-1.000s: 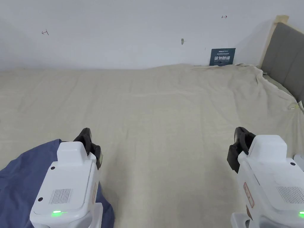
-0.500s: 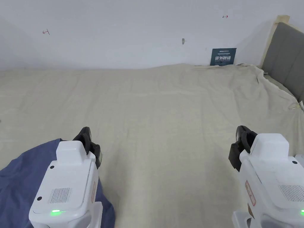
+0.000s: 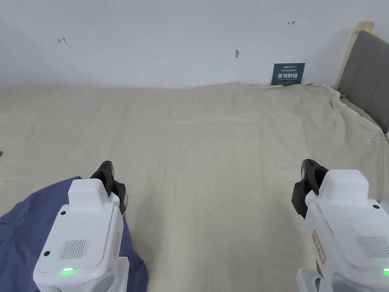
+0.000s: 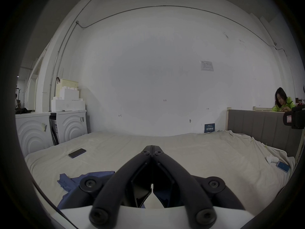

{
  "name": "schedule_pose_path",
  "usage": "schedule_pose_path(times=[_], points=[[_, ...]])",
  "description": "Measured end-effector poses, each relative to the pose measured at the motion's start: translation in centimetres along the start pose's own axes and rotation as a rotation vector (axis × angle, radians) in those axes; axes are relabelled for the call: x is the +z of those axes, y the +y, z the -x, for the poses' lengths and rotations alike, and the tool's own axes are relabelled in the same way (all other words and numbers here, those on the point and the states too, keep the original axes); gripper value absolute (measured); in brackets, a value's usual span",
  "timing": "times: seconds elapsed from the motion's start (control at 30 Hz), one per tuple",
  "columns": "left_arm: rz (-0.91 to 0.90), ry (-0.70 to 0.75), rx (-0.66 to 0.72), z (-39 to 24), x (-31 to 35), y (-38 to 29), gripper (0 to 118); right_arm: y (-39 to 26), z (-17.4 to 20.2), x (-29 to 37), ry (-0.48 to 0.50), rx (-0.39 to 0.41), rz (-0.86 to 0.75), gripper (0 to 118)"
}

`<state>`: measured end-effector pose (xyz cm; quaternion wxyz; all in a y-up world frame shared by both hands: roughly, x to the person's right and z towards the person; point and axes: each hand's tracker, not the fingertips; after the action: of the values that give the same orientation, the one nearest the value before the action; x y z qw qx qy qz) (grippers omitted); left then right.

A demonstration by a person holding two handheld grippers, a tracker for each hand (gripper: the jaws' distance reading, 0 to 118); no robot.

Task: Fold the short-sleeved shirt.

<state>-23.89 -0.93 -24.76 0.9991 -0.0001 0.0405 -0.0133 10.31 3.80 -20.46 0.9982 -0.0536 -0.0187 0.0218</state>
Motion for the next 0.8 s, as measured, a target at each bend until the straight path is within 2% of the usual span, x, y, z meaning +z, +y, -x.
schedule_pose_path(times=[0.3, 0.8], points=[[-0.003, 0.118, 0.013, 4.4, 0.9, 0.4, 0, 0.6, 3.7, -1.8, 0.108, 0.026, -0.023, 0], [-0.006, 0.451, -0.025, 16.6, 7.9, 1.2, 0, 1.7, 14.5, -3.9, 0.399, 0.017, -0.055, 0]])
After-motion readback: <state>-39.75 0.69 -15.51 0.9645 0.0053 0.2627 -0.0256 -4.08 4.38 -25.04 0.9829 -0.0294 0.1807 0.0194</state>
